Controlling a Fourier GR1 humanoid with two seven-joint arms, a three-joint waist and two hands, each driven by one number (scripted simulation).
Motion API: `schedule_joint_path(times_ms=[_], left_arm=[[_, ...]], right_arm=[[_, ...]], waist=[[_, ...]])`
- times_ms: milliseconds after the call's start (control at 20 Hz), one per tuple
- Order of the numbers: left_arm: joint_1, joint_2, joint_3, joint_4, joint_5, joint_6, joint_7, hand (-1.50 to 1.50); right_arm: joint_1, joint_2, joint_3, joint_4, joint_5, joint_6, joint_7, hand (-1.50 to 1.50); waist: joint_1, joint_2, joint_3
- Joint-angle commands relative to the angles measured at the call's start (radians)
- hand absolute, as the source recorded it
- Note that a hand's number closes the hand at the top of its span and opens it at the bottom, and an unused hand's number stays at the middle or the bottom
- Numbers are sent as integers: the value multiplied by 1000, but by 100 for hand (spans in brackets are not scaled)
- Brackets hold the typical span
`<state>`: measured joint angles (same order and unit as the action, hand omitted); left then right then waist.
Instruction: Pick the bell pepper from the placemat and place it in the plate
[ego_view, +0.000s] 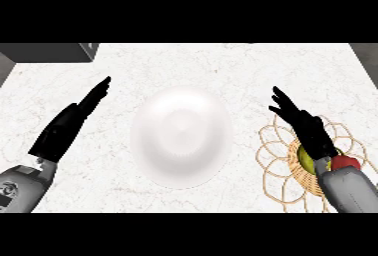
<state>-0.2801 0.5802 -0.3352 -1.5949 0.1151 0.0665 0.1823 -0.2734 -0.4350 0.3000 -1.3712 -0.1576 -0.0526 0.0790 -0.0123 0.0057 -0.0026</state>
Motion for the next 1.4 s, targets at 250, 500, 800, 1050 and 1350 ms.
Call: schedule_joint_path(times_ms=[250,500,800,1050,1350], left_arm=[[197,40,158,88,-39,178,-68,0],[308,0,176,95,-25,213,-158,0],[411,-41,180,91,-32,219,-317,0],[373,-65,177,124,-69,221,-321,0],[373,-46,189,82,-49,188,-304,0]], right_arm=[[22,160,-472,-218,-383,-202,-218,-150],[178,162,-631,-269,-177,-538,-402,-150],[490,426,-587,-564,-236,-539,-639,-150],[774,365,-501,-770,-171,-391,-466,-150],[931,131,-538,-782,-46,-359,-208,-150]], waist=[[-38,-55,9],[-50,-33,1],[-22,-18,2],[-9,-10,1],[6,-6,1]])
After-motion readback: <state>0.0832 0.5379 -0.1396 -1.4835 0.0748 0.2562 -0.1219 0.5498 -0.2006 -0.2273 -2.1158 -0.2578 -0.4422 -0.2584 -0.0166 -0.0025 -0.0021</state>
